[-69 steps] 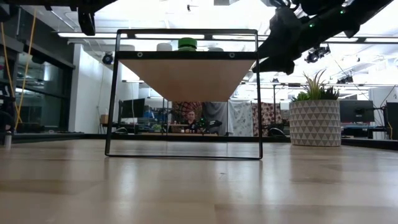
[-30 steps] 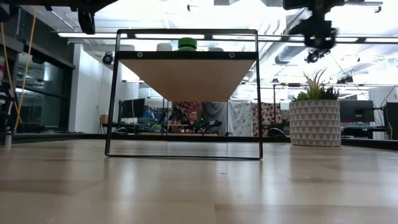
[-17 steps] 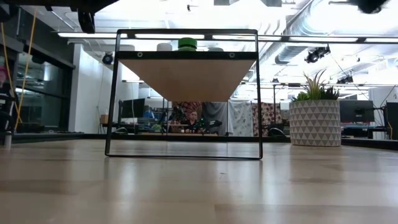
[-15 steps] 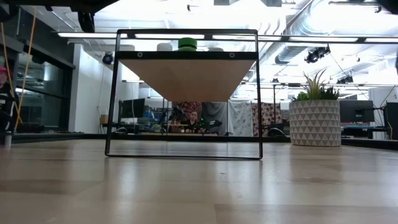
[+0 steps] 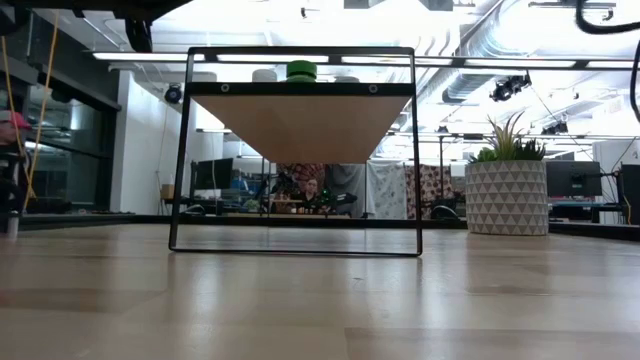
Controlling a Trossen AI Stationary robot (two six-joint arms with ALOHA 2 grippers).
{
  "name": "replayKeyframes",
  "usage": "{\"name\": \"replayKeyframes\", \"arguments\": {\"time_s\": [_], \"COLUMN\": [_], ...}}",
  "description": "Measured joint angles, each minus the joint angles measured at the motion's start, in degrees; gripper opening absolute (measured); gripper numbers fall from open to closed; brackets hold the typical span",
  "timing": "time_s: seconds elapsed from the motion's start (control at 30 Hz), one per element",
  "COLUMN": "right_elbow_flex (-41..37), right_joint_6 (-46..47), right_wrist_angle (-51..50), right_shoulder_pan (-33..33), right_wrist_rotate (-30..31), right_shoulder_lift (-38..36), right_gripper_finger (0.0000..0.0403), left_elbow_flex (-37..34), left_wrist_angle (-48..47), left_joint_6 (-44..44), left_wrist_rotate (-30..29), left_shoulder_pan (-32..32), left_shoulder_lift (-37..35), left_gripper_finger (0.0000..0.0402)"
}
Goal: Pick and place medicine bottles onto shelf by color
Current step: Put the blue medicine bottle on the shelf
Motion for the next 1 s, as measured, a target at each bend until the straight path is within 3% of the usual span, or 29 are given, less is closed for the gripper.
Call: {"name": "replayKeyframes", "arguments": {"time_s": [0.13,1.0], "right_elbow_flex": [0.00,0.00], "right_joint_6": [-0.07,1.69], "right_wrist_angle": [-0.62,-3.94], "right_shoulder_pan": [1.02,1.63], "right_wrist_rotate": [-3.61,-3.50], "right_shoulder_lift": [0.00,-0.02], "right_gripper_finger": [0.0255,0.0255], "left_elbow_flex": [0.00,0.00], "left_wrist_angle": [0.02,0.00], "left_joint_6": [-0.02,-0.02], "left_wrist_rotate": [-0.73,-2.60], "left_shoulder_pan": [0.02,0.00], "left_shoulder_lift": [0.00,0.00], "left_gripper_finger": [0.0001,0.0001]}}
